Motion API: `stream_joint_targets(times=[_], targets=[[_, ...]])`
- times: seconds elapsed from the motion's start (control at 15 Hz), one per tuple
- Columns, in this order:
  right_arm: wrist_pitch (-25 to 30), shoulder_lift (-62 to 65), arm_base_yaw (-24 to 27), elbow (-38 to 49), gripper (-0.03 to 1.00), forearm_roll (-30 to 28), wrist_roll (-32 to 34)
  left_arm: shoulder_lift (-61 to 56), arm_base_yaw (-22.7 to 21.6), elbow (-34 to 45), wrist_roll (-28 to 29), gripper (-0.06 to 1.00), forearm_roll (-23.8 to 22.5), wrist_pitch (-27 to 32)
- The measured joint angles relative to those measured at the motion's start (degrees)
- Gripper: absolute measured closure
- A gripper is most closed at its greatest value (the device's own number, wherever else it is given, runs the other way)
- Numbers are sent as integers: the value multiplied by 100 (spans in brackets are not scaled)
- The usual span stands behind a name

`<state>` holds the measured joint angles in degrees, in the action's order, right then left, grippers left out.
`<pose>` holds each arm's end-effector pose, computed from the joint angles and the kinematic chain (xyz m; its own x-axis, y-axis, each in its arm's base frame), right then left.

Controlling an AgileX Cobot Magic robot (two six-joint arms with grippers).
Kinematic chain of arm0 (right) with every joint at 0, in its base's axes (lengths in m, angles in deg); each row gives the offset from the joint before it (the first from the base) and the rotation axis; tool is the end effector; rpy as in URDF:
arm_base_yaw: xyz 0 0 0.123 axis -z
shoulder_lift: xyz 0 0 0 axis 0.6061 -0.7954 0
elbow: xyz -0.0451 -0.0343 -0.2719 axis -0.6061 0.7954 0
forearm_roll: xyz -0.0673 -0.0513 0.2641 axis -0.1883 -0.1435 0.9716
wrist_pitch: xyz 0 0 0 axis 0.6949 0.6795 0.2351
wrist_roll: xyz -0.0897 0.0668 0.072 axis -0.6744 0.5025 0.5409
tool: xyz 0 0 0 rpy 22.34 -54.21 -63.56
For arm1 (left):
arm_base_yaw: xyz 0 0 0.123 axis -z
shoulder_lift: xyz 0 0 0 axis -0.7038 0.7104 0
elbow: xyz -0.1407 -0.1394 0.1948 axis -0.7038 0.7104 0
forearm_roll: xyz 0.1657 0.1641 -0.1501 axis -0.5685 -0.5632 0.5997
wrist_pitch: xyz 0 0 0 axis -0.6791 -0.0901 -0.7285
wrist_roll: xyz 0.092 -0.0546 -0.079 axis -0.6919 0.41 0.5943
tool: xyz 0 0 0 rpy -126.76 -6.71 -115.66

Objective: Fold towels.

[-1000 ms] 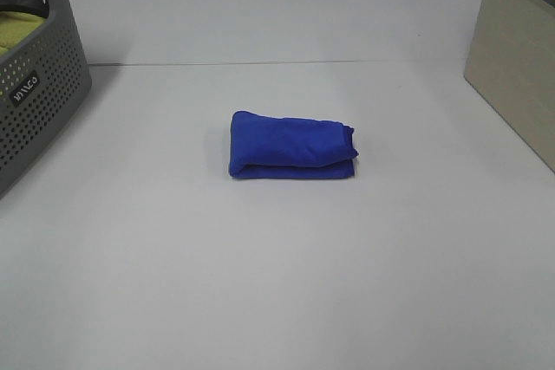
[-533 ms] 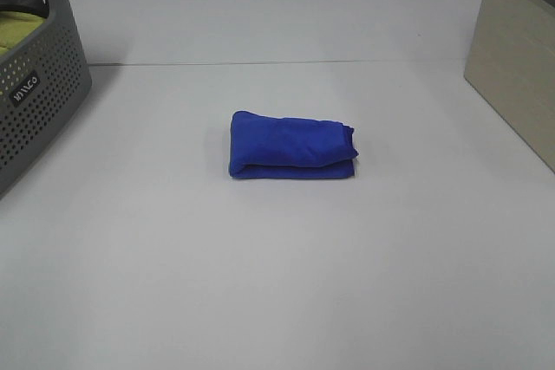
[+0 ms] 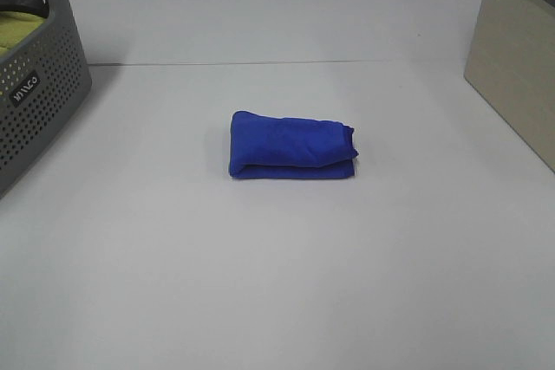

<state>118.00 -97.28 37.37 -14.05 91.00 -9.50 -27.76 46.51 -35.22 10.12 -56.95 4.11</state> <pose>0.0866 0.0162 0.2391 -0.6690 -0.0869 -0.7382 -0.1482 0.9888 0.0179 0.0790 -0.0202 0.2643 -0.5870 0.0641 -0.8071 0.1650 0.9854 -0.0417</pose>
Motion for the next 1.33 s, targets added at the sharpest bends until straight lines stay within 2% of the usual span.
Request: stream_joint_targets(times=[0.4, 1.33], targets=[[-6, 1100, 11, 0, 21, 23, 0, -888, -86, 0, 0, 27, 0, -46], [-6, 1123, 11, 0, 21, 40, 0, -911, -86, 0, 0, 27, 0, -80]])
